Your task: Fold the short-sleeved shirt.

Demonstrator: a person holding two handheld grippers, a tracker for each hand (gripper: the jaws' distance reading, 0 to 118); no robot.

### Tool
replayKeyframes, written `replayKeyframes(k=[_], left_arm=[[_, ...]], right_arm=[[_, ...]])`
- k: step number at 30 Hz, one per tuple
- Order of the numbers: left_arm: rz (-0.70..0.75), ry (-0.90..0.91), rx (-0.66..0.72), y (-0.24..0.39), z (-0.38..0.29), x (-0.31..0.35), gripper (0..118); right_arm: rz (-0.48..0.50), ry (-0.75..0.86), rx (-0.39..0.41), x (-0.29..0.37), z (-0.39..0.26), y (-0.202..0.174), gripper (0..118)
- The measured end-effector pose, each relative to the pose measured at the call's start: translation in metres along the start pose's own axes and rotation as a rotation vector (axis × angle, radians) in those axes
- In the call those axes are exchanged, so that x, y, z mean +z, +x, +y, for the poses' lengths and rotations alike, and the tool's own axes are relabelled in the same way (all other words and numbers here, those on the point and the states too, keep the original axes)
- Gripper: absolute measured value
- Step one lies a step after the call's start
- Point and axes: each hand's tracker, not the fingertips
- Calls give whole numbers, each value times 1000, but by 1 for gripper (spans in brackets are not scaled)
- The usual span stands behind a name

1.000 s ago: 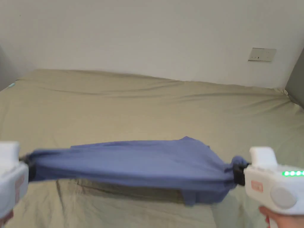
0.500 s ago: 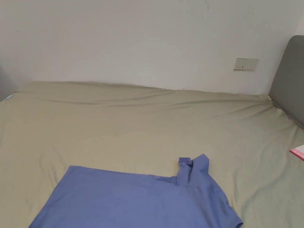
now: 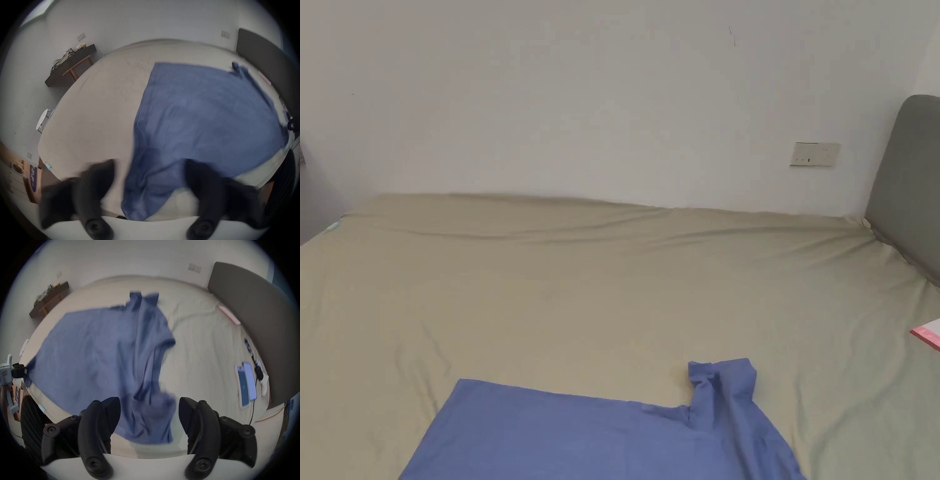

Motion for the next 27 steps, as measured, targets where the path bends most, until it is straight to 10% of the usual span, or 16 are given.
replayKeyframes(k=[1,2,12,17,20,21,27], left_arm=[[395,-31,-268,-9,15,16,105],[484,0,-340,-2,24,26,118],[315,694,-452,154,130,103,108],[331,905,-557,226,147,131,66],[329,940,-593,250,150,131,17],[330,948,-603,256,148,129,8],[289,905,-658,266,150,109,0]], right_arm=[[1,44,2,9,11,1,82],[-2,90,12,18,23,1,82],[-105,789,85,175,141,-40,87],[-171,964,161,216,161,-80,69],[-199,1014,223,219,164,-102,8],[-198,1012,233,217,164,-108,7],[-166,968,269,194,168,-125,2]])
